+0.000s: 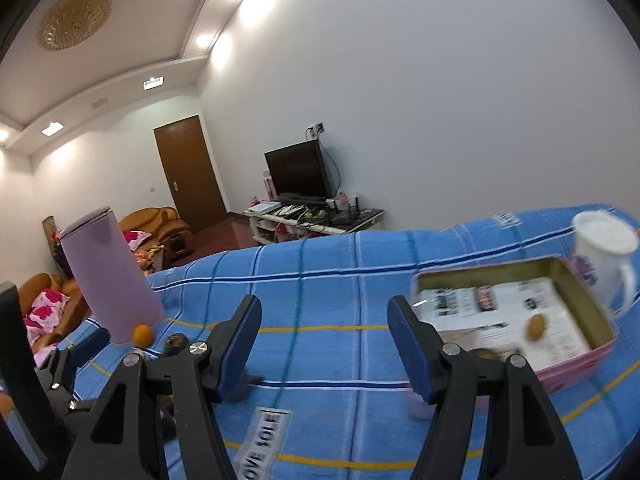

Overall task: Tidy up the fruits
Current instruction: 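Move both open tools back toward the remaining fruits, then grasp the orange with the right tool while the left grasps a cut cylinder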

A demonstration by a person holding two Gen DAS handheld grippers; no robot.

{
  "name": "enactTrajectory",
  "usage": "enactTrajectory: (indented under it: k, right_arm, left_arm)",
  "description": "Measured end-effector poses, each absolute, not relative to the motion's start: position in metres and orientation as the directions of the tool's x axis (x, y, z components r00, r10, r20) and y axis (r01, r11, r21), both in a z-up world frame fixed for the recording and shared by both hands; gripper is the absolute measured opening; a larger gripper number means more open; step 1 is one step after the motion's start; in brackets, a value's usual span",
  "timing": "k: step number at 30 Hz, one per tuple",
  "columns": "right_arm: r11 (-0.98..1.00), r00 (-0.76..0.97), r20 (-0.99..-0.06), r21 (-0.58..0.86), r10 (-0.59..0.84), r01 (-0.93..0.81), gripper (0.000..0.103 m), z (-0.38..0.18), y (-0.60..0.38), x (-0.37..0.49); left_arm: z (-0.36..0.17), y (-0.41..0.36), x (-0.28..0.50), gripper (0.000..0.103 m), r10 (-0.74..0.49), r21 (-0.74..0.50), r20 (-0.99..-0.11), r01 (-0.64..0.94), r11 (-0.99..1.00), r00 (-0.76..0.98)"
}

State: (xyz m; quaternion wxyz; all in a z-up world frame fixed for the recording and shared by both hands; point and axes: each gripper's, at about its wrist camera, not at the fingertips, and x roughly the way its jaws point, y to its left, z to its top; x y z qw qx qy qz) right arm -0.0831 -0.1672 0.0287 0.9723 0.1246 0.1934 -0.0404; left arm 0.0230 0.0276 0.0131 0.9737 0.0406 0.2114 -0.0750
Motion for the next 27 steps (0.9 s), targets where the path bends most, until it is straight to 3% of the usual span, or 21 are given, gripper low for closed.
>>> enactTrajectory:
  k: [8,15,22,27]
  right_arm:
    - [0.980,0.888,-0.457,0.192,0.040,0.055,0.067,-0.002,-0.142,-0.075]
    - [0.971,0.839,-0.513,0.227,0.180,-0.069,0.067,-0.007,-0.124,-0.069]
    - [0.953,0.730,-0.614,0.160,0.300,-0.257,0.067,-0.020,-0.075,-0.065]
    - [0.946,0.650,-0.705,0.095,0.284,-0.310,0.067,-0.034,-0.051,-0.053]
  left_arm:
    - [0.007,0.084,0.046,0.103,-0.076,-0.024,-0.466,0.074,0.997,0.881]
    - [-0.001,0.099,0.050,0.103,-0.025,0.025,-0.493,0.043,0.999,0.870]
    - [-0.002,0.099,0.043,0.103,-0.088,0.021,-0.512,0.114,0.993,0.855]
    - [-0.007,0.087,0.042,0.103,-0.201,0.003,-0.555,0.244,0.970,0.807]
